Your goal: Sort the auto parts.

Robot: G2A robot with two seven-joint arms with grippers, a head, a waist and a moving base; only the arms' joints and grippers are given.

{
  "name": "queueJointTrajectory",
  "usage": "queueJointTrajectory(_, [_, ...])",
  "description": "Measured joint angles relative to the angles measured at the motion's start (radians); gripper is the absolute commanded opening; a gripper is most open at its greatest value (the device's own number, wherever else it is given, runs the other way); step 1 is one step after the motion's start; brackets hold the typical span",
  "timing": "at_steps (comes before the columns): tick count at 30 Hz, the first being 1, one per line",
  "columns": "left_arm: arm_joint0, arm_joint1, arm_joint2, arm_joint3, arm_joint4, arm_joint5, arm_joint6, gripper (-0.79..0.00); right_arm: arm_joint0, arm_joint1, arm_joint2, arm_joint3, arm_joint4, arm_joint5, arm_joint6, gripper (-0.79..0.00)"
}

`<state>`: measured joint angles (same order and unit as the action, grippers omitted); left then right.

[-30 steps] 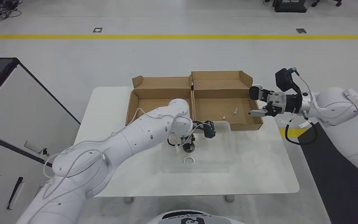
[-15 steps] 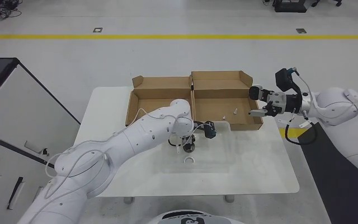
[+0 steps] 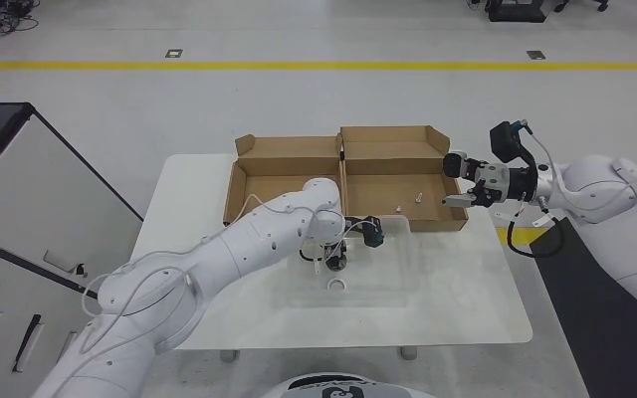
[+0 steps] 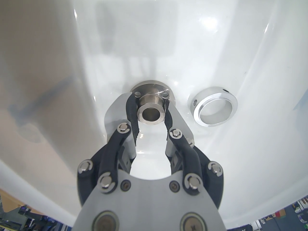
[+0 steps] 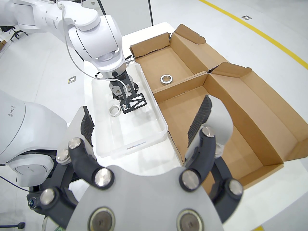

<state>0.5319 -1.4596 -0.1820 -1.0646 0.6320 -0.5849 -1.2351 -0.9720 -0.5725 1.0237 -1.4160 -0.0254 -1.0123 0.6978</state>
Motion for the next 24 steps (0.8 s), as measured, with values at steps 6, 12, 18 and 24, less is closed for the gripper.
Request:
queueJointTrajectory(6, [-0.001,-0.009,0.010,0.007,0.036,0.011,-0.011,-0.785,0.000,0.000,0.000,0.000,0.000,0.000,0.000,0.000])
queueJointTrajectory(12, [-0.015,-0.005,0.001,-0.020,0.028,0.025,-0.025,-0.785,0.000,0.000,0.000,0.000,0.000,0.000,0.000,0.000])
queueJointTrajectory(18, [-0.052,0.022,-0.015,-0.110,-0.026,0.062,-0.063,-0.785,0.000,0.000,0.000,0.000,0.000,0.000,0.000,0.000])
queueJointTrajectory(24, [-0.094,0.078,-0.039,-0.242,-0.094,0.101,-0.101,-0.785,0.000,0.000,0.000,0.000,0.000,0.000,0.000,0.000])
